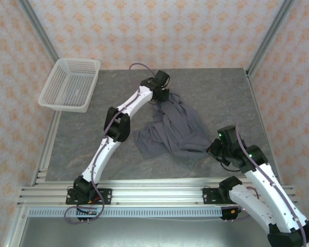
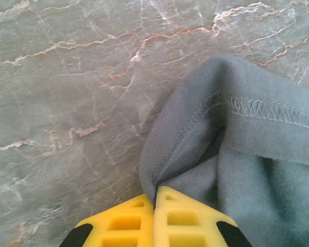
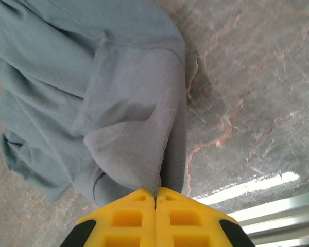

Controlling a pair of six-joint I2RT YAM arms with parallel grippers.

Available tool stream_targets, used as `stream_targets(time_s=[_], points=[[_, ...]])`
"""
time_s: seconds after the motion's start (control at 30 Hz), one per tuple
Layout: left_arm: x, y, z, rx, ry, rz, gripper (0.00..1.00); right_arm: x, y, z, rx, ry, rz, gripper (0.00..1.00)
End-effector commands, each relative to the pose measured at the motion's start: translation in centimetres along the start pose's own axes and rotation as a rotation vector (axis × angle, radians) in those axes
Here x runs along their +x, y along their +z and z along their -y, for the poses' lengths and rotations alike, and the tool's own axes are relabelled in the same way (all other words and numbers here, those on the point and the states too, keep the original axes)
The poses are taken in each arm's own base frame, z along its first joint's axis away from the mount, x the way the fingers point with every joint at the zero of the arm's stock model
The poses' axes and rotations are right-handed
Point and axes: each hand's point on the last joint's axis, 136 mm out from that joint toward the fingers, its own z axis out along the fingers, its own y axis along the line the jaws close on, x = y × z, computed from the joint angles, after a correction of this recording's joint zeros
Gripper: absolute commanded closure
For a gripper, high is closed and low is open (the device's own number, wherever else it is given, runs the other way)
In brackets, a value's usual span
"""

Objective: Fold the inside-out t-shirt

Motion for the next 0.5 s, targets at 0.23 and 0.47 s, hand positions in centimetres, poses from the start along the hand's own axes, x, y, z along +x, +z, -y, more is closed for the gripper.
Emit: stream_targets(time_s=[0.23,0.47], points=[[-10.2,-38.4,-9.9,-0.057,-0.185,0.555,1.0,-13.1,-9.6,-4.0,0.069,-0.08,0.543,1.0],[9.0,-35.4,-18.4,-0.254,-0.398,0.435,1.0,-11.6,-5.8,0.4,0.128,0.051,0.565,1.0]])
